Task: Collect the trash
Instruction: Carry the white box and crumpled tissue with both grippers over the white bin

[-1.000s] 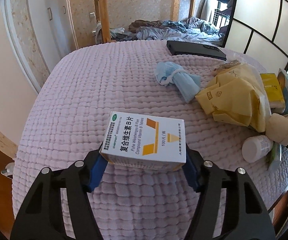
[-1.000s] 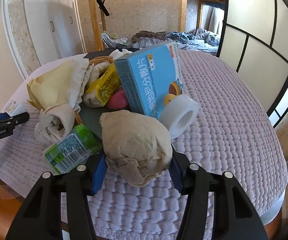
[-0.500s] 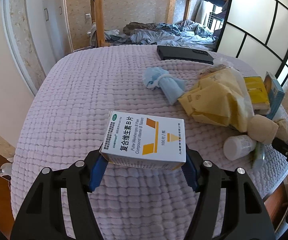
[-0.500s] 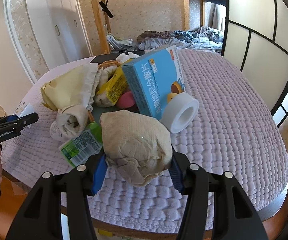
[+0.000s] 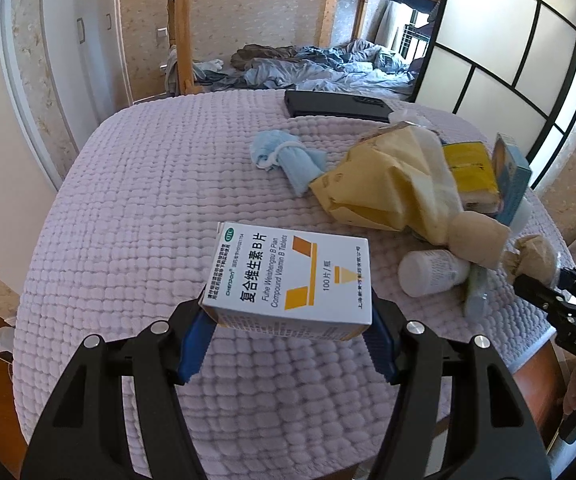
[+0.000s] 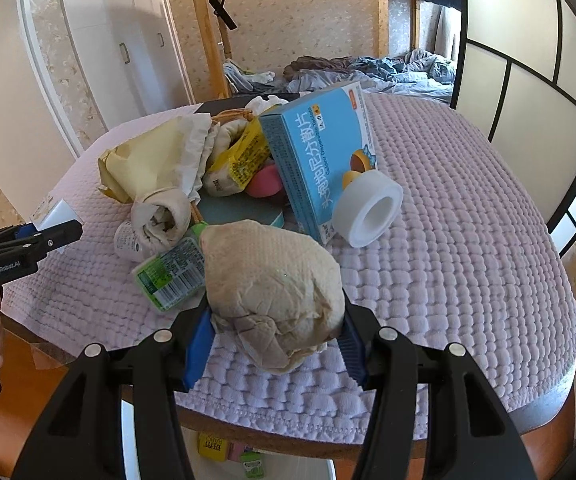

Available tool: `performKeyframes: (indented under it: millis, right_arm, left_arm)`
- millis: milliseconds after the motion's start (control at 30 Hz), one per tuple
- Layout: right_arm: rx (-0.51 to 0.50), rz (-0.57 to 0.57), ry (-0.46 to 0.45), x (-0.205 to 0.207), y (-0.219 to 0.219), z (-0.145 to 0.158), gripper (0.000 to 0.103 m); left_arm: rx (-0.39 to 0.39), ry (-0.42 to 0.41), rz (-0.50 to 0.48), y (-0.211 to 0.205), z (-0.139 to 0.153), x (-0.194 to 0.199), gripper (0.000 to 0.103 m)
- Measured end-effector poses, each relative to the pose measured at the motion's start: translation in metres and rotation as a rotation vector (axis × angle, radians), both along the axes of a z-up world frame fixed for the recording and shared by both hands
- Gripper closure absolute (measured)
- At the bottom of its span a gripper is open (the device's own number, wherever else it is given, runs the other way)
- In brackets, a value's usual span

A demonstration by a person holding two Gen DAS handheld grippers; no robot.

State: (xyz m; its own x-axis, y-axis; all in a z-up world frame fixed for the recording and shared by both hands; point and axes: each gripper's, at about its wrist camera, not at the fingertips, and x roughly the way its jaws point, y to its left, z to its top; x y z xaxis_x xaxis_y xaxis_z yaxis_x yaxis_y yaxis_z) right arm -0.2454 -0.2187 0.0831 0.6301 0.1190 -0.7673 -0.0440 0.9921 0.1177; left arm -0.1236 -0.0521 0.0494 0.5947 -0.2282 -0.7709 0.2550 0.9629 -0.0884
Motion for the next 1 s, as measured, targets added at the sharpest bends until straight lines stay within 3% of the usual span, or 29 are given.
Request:
performKeyframes:
  millis: [1000]
  right_arm:
    - [0.04,0.097,-0.029,-0.058,0.01,0.031,0.05]
  left_arm:
    - [-0.036,0.017,-0.117,-0.027,0.019,-0.053,0.037]
